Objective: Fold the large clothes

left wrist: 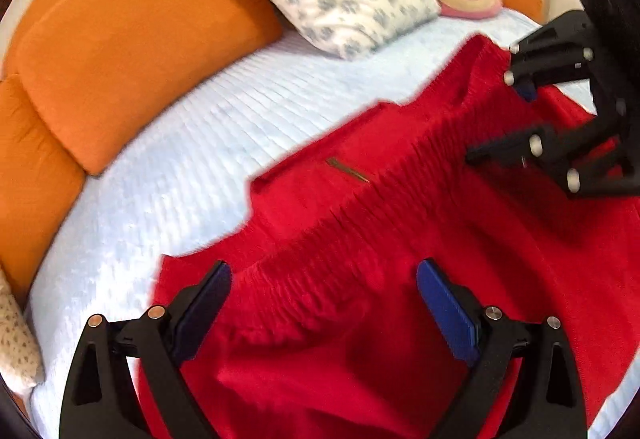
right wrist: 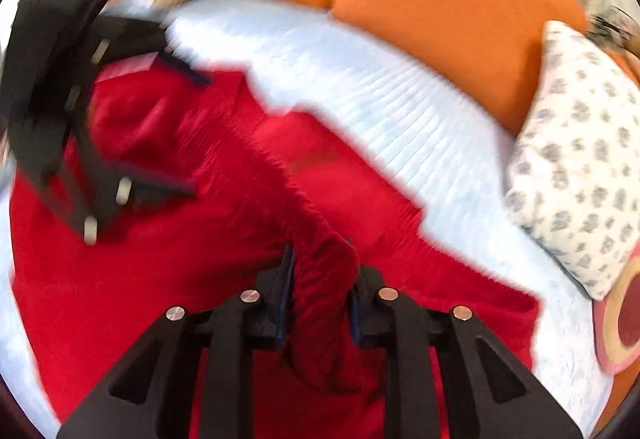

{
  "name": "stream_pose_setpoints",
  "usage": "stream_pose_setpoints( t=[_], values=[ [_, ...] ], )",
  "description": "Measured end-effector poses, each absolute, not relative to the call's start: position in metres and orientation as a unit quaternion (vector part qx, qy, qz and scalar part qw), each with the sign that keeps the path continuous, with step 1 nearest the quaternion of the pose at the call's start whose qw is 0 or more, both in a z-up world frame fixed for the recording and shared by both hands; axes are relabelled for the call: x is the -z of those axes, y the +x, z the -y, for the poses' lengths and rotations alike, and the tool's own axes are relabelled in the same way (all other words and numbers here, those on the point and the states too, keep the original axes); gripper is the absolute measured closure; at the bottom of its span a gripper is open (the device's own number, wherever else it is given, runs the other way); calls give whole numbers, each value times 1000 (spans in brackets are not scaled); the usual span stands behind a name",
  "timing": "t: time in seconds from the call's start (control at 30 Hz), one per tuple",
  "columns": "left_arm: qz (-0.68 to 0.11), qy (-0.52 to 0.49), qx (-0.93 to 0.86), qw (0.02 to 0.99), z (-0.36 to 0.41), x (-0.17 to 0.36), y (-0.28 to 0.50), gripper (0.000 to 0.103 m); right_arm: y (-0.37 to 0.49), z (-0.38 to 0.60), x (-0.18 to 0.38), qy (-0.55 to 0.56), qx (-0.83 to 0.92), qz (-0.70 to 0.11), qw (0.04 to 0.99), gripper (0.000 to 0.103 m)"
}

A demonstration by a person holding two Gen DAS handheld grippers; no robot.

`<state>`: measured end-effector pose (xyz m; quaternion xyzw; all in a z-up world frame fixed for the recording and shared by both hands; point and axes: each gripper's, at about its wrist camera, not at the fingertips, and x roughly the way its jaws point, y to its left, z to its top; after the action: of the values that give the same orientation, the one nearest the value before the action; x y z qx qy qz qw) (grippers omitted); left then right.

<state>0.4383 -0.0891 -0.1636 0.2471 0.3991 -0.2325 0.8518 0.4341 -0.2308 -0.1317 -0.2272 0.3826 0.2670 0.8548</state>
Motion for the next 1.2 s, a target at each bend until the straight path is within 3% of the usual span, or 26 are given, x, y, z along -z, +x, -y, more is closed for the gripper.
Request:
stream_pose_setpoints(
  t=[0.2, 0.47, 0.5, 0.57, 0.6, 0.67, 0.7, 0.73, 0.97, 1.2],
  values=[
    [-395, 208, 155, 881, 71, 144, 461, 8, 479, 216, 114, -216, -180, -377, 883, 81],
    [-463, 213, 120, 852, 67, 192, 486, 8, 517, 206, 172, -191, -143, -435, 868, 80],
    [-469, 208, 120, 850, 66, 197, 487, 8, 519, 204, 178, -191, -140, -440, 866, 75],
    [-480, 199, 120, 846, 64, 205, 493, 5, 522, 199, 194, -211, -120, -459, 854, 50],
    [-489, 189, 119, 843, 61, 209, 495, 4, 523, 199, 199, -223, -105, -462, 852, 47],
    [-498, 163, 118, 844, 56, 211, 496, 3, 517, 205, 190, -204, -96, -452, 863, 33],
    [-498, 157, 119, 845, 54, 209, 495, 3, 515, 211, 185, -193, -92, -449, 868, 21],
    [-495, 152, 119, 847, 51, 209, 494, 3, 510, 220, 172, -172, -100, -443, 874, 18],
    [-479, 124, 143, 857, 19, 176, 468, 3, 470, 294, 103, -152, -94, -398, 900, 9],
    [-486, 89, 118, 861, -40, 153, 470, 3, 466, 380, 144, -88, -16, -460, 883, 9]
  ],
)
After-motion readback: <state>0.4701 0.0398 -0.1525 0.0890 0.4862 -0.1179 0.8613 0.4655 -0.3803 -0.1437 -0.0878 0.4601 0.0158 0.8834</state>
